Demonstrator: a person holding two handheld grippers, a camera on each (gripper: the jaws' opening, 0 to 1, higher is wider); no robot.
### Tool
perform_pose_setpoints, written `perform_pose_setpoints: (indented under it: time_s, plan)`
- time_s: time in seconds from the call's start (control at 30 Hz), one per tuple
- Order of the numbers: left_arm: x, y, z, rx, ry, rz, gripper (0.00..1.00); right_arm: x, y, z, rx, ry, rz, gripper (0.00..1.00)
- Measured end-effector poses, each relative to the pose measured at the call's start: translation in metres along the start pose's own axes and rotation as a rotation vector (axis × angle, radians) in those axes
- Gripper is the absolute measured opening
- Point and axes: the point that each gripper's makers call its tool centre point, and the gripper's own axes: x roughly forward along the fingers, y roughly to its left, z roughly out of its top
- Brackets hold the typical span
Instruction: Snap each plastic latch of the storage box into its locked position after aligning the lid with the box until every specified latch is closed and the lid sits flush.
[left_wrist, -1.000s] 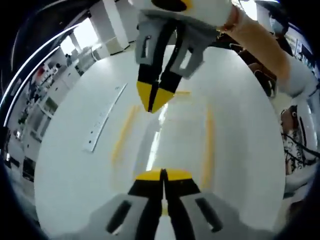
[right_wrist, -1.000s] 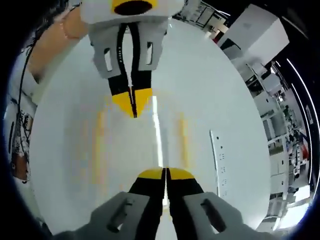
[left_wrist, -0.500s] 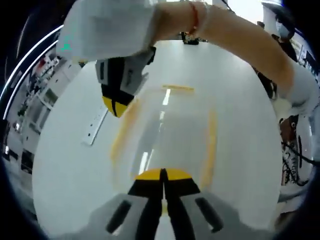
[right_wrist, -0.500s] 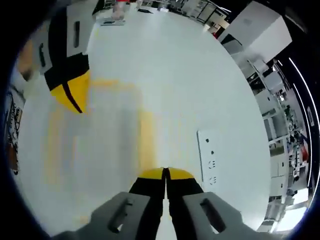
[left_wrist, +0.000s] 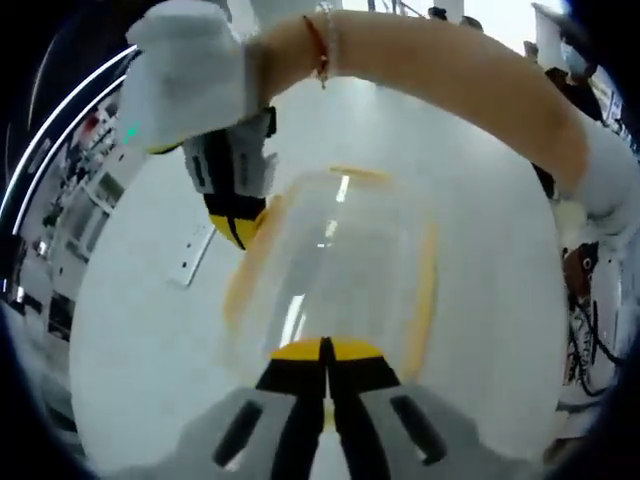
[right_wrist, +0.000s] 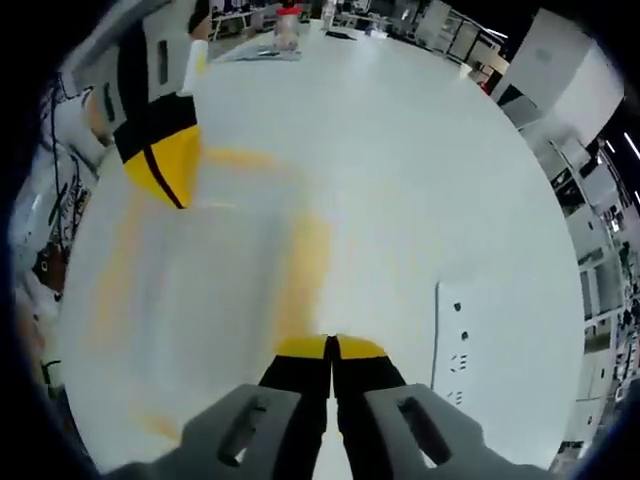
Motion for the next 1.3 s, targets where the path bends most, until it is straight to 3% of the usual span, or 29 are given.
perform_pose_setpoints:
  time_s: [0.23, 0.4, 0.43, 0.53, 0.6, 0.67, 0.87, 1.0, 1.1, 1.3]
  plan:
    - [0.000, 0.002, 0.000, -0.026, -0.003, -0.009, 0.00, 0.002, 0.003, 0.000, 0.043, -0.028, 0.083, 0.00]
    - [0.000, -0.003, 0.000, -0.011, 0.027, 0.006, 0.00, 0.002, 0.007, 0.000, 0.062, -0.026, 0.114, 0.00]
    - [0.000, -0.003, 0.000, -0.007, 0.032, 0.011, 0.00, 0.002, 0.011, 0.001, 0.026, -0.028, 0.124, 0.00]
    - [-0.002, -0.002, -0.001, -0.008, 0.038, 0.016, 0.00, 0.002, 0.013, 0.001, 0.028, -0.029, 0.135, 0.00]
    - [-0.002, -0.002, -0.002, -0.008, 0.037, 0.019, 0.00, 0.003, 0.011, 0.012, -0.002, -0.106, 0.134, 0.00]
    - [-0.003, -0.002, -0.003, -0.009, 0.034, 0.022, 0.00, 0.004, 0.010, 0.021, 0.048, -0.148, 0.138, 0.00]
    - [-0.005, -0.001, -0.005, -0.010, 0.020, 0.024, 0.00, 0.007, 0.010, 0.019, 0.060, -0.082, 0.176, 0.00]
    - [-0.005, -0.001, -0.005, -0.015, 0.002, 0.018, 0.00, 0.008, 0.008, 0.017, 0.095, -0.077, 0.203, 0.00]
    - [-0.004, -0.003, -0.003, 0.001, 0.010, 0.037, 0.00, 0.009, 0.010, 0.016, 0.130, -0.074, 0.216, 0.00]
    - [-0.002, -0.001, 0.000, 0.006, 0.034, 0.047, 0.00, 0.009, 0.013, 0.012, 0.122, -0.043, 0.242, 0.00]
